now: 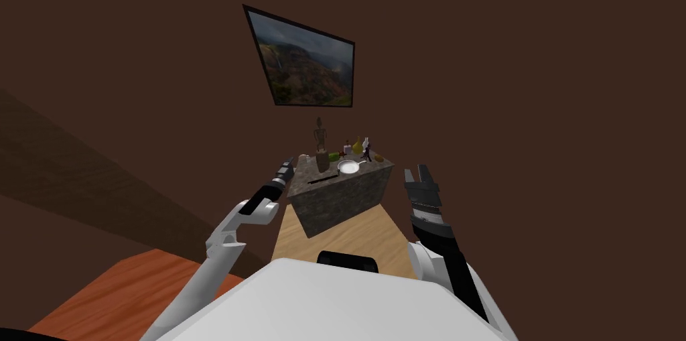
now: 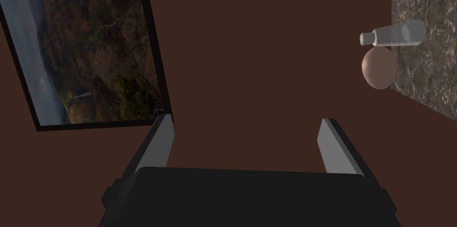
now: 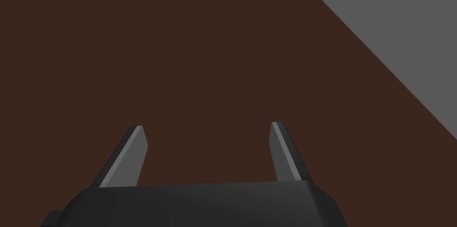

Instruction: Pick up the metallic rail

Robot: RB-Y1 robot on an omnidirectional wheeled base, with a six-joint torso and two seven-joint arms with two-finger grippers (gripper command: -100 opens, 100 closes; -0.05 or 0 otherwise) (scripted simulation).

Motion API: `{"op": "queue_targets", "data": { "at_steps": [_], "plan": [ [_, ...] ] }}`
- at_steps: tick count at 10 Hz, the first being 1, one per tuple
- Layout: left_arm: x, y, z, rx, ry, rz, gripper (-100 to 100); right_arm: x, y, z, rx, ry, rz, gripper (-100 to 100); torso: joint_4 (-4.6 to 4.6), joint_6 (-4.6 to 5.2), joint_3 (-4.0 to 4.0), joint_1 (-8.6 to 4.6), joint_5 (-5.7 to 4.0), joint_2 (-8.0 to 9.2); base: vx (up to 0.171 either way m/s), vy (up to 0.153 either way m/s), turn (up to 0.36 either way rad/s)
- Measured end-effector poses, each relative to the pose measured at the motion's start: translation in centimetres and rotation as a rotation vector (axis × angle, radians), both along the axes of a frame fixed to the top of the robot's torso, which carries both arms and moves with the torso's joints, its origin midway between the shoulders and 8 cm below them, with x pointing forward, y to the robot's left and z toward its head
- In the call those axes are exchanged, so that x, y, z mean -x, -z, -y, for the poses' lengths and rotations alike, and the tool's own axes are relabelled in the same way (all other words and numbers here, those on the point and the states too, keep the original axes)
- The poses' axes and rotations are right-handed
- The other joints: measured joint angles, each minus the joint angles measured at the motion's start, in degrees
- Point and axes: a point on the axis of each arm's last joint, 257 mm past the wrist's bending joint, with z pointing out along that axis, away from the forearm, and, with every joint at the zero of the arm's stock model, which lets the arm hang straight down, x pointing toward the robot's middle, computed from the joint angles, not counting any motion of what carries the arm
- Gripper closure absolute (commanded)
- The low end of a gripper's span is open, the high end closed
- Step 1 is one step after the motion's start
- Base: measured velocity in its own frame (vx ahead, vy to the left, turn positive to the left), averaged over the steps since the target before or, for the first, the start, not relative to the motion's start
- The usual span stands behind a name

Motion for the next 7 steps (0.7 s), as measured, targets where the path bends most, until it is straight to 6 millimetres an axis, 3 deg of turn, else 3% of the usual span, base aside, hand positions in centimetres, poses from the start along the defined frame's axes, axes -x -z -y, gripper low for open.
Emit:
{"op": "queue_targets", "data": {
  "at_steps": [7],
  "plan": [
    [-1.0,4.0,-4.3,0.077,-0.077,-0.182,-100,0.0,0.0,0.0,0.000,0.000,0.000,0,-0.01,-0.03,-0.02,-0.02,-0.01,-0.02,0.029,-0.035,-0.034]
  ]
}}
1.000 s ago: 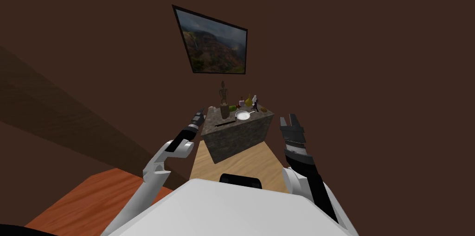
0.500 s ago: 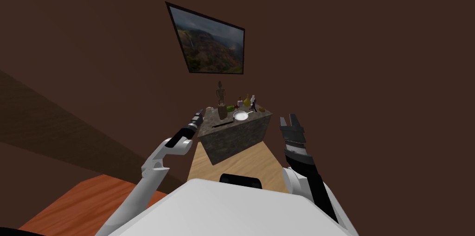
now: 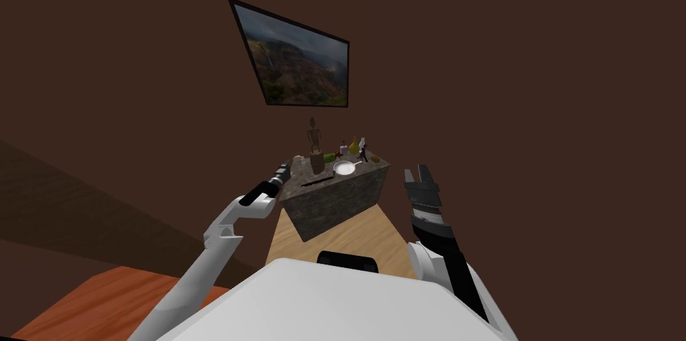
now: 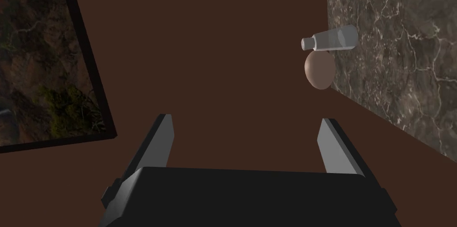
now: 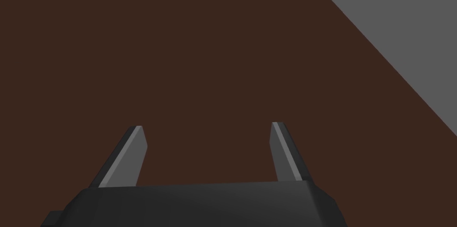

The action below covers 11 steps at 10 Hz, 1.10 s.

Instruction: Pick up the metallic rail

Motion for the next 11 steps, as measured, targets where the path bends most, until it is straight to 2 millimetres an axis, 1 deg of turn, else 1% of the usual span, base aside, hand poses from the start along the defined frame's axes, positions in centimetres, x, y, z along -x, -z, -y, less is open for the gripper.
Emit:
{"op": "queue_targets", "data": {
  "at_steps": [1,2,6,8,9,11],
  "plan": [
    [0.1,0.8,-0.4,0.008,-0.010,-0.028,-100,0.0,0.0,0.0,0.000,0.000,0.000,0,0.01,-0.01,0.03,0.07,0.02,0.06,0.039,-0.040,-0.076],
    [-0.1,1.4,-1.2,0.024,-0.024,-0.054,-100,0.0,0.0,0.0,0.000,0.000,0.000,0,0.01,0.01,0.01,0.04,0.01,0.01,0.054,-0.048,-0.045],
    [0.3,3.6,-3.6,0.078,-0.071,-0.158,-100,0.0,0.0,0.0,0.000,0.000,0.000,0,-0.01,-0.01,-0.02,0.03,0.00,-0.04,0.040,-0.033,-0.027],
    [0.5,4.9,-4.0,0.091,-0.089,-0.207,-100,0.0,0.0,0.0,0.000,0.000,0.000,0,0.02,-0.02,0.07,0.12,0.03,0.13,0.020,-0.024,-0.036],
    [0.6,5.5,-4.9,0.109,-0.102,-0.232,-100,0.0,0.0,0.0,0.000,0.000,0.000,0,0.01,0.00,0.03,0.06,0.02,0.04,0.059,-0.048,-0.046],
    [1.0,6.7,-5.4,0.131,-0.123,-0.280,-100,0.0,0.0,0.0,0.000,0.000,0.000,0,0.00,-0.02,0.01,0.04,0.01,0.03,0.018,-0.022,0.008]
  ]
}}
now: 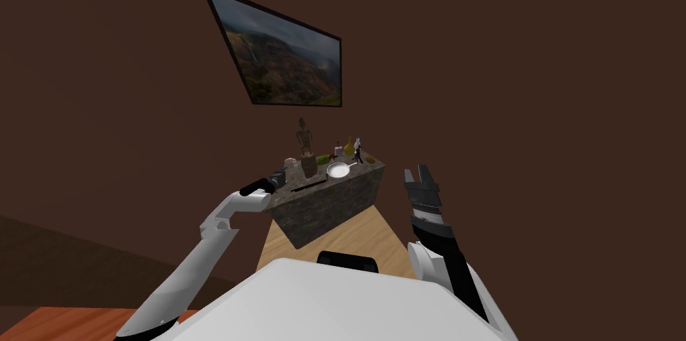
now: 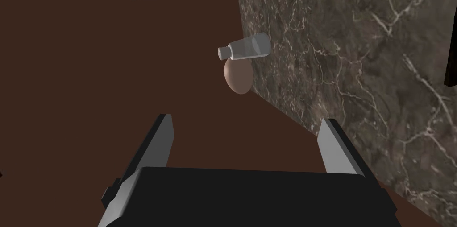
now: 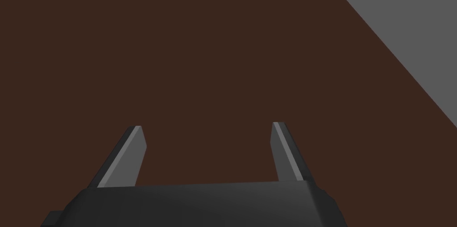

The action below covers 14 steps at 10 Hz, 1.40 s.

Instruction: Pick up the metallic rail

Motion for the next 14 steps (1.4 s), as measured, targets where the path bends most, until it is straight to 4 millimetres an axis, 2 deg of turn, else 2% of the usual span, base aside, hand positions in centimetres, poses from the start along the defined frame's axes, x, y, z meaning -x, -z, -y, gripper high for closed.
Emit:
{"op": "queue_targets", "data": {
  "at_steps": [3,8,14],
  "plan": [
    [0.5,1.4,-1.4,0.038,-0.032,-0.067,-100,0.0,0.0,0.0,0.000,0.000,0.000,0,-0.01,0.00,-0.03,-0.03,-0.01,-0.06,0.045,-0.037,-0.036],
    [1.9,4.3,-2.6,0.094,-0.081,-0.190,-100,0.0,0.0,0.0,0.000,0.000,0.000,0,0.02,0.00,0.05,0.10,0.02,0.09,0.041,-0.032,-0.034],
    [4.7,7.6,-4.2,0.181,-0.151,-0.357,-100,0.0,0.0,0.0,0.000,0.000,0.000,0,-0.01,-0.01,-0.01,0.03,0.00,-0.01,0.052,-0.036,-0.028]
  ]
}}
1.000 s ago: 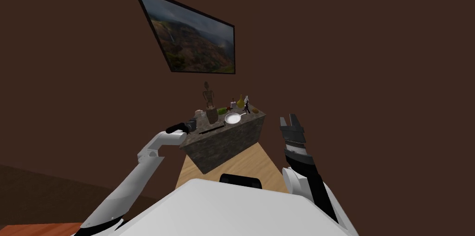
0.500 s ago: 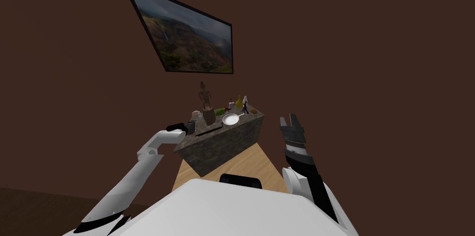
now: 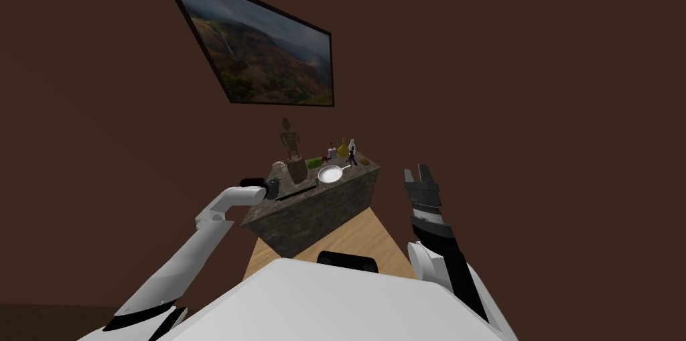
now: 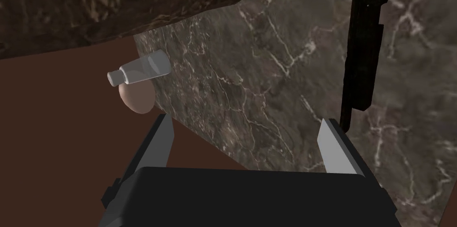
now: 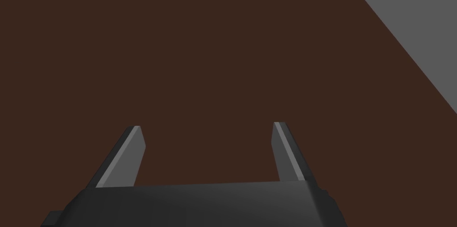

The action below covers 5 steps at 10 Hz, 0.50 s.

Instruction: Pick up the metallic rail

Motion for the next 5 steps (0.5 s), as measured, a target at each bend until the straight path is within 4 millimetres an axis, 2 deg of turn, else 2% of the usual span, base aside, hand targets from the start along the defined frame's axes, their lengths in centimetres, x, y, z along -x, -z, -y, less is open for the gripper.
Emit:
{"op": "queue_targets", "data": {
  "at_steps": [5],
  "plan": [
    [3.2,2.5,-1.1,0.077,-0.060,-0.150,-100,0.0,0.0,0.0,0.000,0.000,0.000,0,-0.01,0.00,-0.04,-0.05,-0.01,-0.07,0.051,-0.035,-0.021]
  ]
}}
